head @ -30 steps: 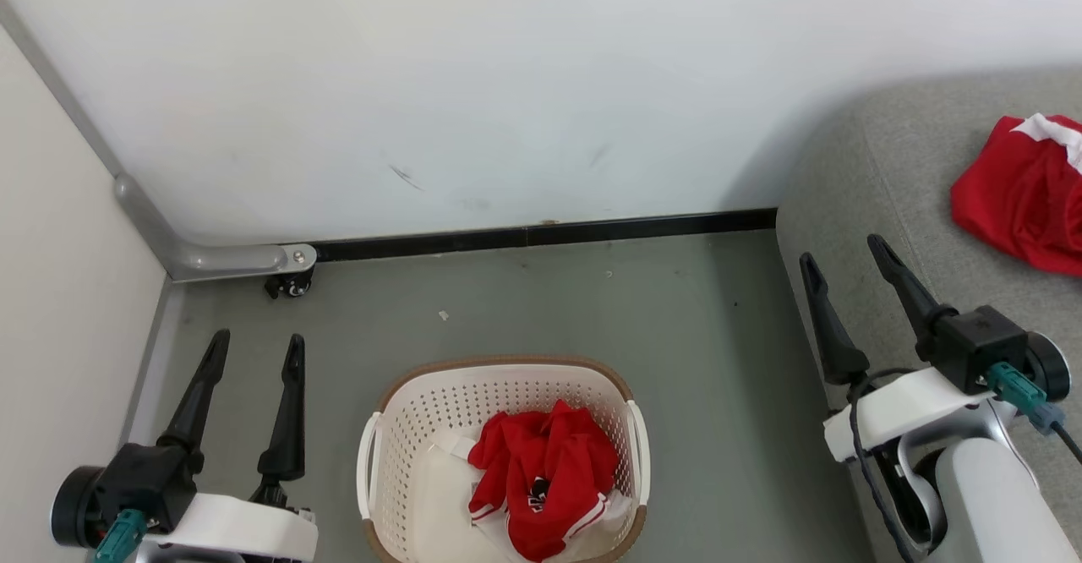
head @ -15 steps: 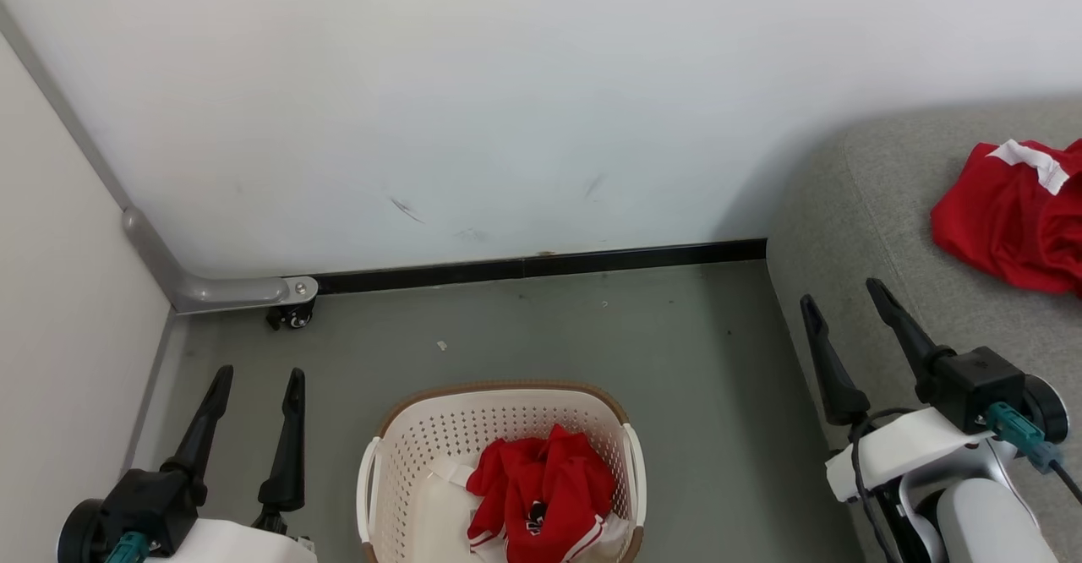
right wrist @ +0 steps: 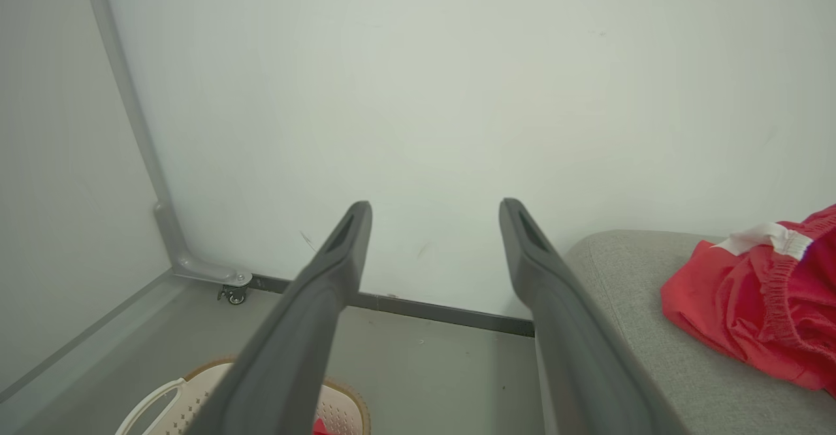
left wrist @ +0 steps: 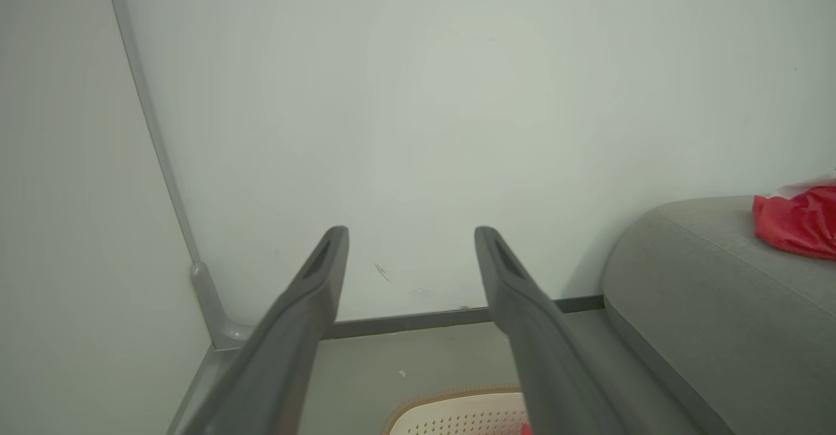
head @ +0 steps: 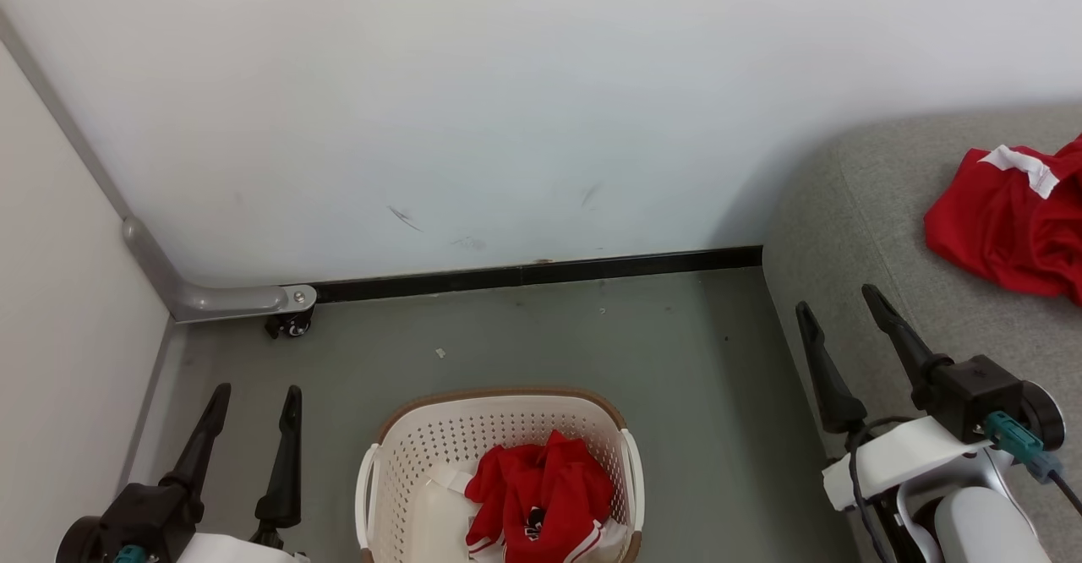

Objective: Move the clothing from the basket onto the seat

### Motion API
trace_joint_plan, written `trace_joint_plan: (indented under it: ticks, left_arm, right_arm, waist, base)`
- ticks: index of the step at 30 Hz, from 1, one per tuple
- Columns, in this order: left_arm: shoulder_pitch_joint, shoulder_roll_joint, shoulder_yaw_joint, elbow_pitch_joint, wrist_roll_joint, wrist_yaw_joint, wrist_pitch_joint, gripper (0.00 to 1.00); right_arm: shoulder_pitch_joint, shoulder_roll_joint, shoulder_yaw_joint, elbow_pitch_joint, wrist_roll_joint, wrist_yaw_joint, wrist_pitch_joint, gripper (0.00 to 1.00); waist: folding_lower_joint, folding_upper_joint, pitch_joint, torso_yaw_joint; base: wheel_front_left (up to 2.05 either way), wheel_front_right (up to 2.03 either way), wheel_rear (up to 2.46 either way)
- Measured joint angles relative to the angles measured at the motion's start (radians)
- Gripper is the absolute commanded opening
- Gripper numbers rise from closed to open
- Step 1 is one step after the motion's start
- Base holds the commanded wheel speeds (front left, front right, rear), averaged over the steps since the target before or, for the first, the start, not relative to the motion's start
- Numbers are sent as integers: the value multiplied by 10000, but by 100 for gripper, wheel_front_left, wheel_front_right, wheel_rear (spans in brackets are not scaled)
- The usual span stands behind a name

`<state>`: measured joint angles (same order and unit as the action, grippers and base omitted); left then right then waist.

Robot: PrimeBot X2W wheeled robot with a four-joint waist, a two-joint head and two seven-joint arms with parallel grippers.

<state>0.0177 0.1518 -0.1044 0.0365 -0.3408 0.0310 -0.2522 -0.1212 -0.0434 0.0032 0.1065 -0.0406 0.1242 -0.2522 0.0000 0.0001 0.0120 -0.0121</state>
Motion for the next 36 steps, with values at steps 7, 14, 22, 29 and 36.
trace_joint_plan:
  ticks: [7,14,22,29,36]
  left_arm:
    - [0,-4,0,15,77,-84,0,100]
    - [12,-52,-54,159,77,-176,0,100]
    - [127,-219,-301,483,23,-351,0,100]
    - [121,-217,-593,662,10,-525,150,100]
    - [22,-270,-928,846,8,-706,328,100]
  right_arm:
    - [192,2,17,-81,81,2,0,100]
    - [192,2,44,-251,117,2,0,100]
    - [192,2,117,-428,217,0,0,100]
    - [191,2,117,-694,215,2,0,100]
    - [190,2,130,-965,203,2,0,100]
  waist:
    - [0,0,-1,-19]
    - [0,0,20,-49]
    - [0,0,111,-126]
    - [0,0,256,-246]
    - [0,0,491,-387]
  base:
    - [0,0,0]
    - [0,0,0]
    - [0,0,0]
    - [0,0,0]
    - [0,0,0]
